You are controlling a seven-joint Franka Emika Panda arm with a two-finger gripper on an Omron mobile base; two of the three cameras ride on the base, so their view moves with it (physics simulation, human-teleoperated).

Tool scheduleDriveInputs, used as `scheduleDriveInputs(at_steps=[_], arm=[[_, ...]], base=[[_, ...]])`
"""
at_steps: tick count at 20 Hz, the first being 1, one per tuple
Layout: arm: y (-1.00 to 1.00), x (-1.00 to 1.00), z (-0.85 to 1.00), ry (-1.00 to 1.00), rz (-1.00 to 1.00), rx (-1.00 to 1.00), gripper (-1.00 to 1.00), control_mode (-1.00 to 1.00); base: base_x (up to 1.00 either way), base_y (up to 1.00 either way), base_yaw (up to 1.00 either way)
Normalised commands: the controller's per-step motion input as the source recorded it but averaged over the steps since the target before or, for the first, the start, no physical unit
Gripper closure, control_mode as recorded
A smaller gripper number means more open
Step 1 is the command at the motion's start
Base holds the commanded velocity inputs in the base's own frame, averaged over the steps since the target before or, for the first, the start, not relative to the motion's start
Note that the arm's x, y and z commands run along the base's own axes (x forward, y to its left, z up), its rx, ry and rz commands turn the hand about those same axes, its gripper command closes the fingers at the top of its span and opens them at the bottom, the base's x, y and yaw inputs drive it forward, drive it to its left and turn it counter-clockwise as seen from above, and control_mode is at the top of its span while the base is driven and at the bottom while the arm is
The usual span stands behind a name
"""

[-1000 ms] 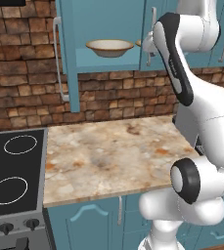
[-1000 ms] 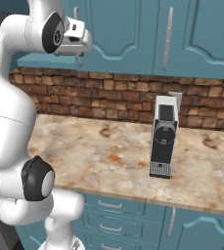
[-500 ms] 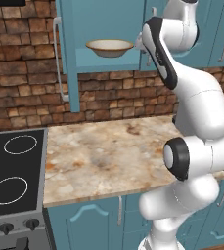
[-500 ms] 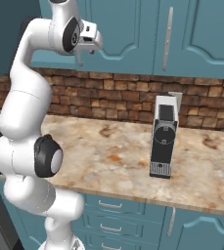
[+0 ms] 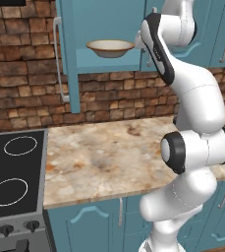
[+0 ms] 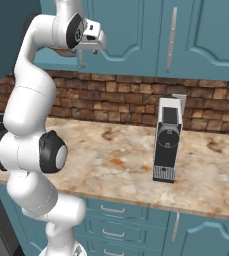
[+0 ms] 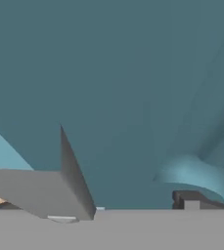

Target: Move the bowls from the cabinet to the plates on the dining table.

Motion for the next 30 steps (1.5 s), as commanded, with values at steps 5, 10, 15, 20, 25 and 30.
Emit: scheduleDriveInputs(at_steps=[5, 10, 15, 20, 25, 30], arm=[[0.0, 0.17, -0.22, -0.04, 0.0, 0.01, 1.0, -1.0], [0.0, 0.04, -0.06, 0.0, 0.0, 0.0, 1.0, -1.0], [0.0, 0.0, 0.0, 0.0, 0.0, 0.0, 1.0, -1.0], [-0.17, -0.34, 0.0, 0.0, 0.0, 0.01, 1.0, -1.0], [-0.34, -0.44, 0.0, 0.0, 0.0, 0.01, 1.0, -1.0], [-0.38, -0.54, 0.0, -0.02, 0.05, 0.01, 1.0, -1.0]], base=[[0.0, 0.0, 0.0], [0.0, 0.0, 0.0], [0.0, 0.0, 0.0], [0.0, 0.0, 0.0], [0.0, 0.0, 0.0], [0.0, 0.0, 0.0]])
